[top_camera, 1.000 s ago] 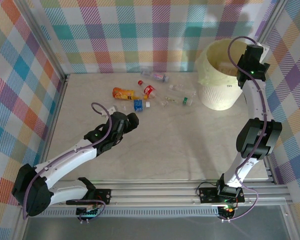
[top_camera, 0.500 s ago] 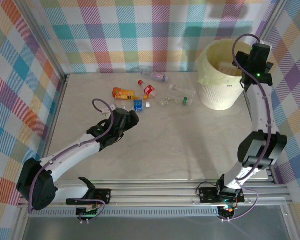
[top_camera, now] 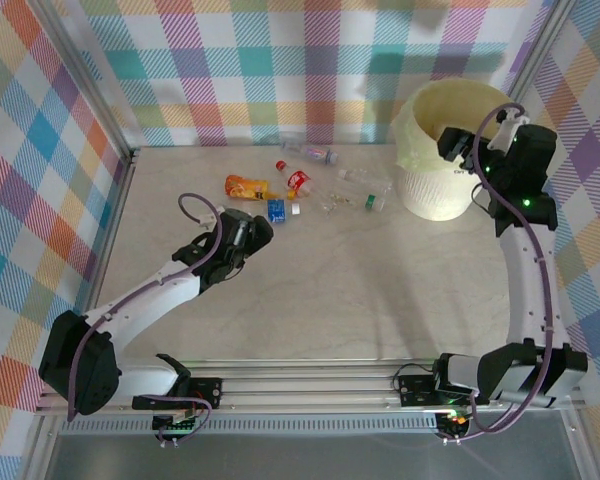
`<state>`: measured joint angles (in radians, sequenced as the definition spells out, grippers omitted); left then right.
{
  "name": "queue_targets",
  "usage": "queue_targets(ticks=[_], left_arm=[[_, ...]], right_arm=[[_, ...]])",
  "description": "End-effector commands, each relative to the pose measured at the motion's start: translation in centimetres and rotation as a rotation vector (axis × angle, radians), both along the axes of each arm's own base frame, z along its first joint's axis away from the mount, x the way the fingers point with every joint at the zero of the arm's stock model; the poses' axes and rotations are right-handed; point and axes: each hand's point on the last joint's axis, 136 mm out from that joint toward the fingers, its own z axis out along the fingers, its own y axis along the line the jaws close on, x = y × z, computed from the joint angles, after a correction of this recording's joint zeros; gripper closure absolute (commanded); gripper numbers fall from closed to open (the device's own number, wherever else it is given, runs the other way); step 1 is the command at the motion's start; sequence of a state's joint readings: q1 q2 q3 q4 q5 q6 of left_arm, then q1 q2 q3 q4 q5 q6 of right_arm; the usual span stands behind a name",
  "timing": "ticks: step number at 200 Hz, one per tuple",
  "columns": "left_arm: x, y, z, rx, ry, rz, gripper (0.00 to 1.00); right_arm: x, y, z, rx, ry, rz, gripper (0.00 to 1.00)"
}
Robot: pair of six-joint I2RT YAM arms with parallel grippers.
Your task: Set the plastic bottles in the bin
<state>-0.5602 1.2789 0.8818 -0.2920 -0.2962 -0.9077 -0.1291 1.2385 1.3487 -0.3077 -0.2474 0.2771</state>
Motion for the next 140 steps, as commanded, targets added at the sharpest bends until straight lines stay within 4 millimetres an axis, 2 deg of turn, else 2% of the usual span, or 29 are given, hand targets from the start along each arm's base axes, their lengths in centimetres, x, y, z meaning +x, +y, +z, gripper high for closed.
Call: queue_targets(ticks=[1,49,90,112,140], left_arm=[[1.3,-0.3,1.2,-0.07,-0.03,0.02,0.0],[2.3,0.7,1.4,-0.084,-0.042,0.083,0.0],[3.4,1.8,1.6,-0.089,-0.049,0.135,0.0],[4.1,2.3,1.6,-0.087,-0.049,0.156,0.0],[5.1,3.1,1.5,-0.084,-0.032,0.188,0.0]], right_arm=[[-2.2,4.8,1.0,0.068,-0.051,0.219,0.0],[-5.5,9.3,-2.5,0.112,-0.013,0.366,0.0],[-6.4,12.3,-6.7,0.181,0.094,0.432,0.0],[-6.8,14.2,-8.2,0.193,0.11,0.487,0.0],[-6.9,15.7,-9.8,0.166,0.143,0.498,0.0]])
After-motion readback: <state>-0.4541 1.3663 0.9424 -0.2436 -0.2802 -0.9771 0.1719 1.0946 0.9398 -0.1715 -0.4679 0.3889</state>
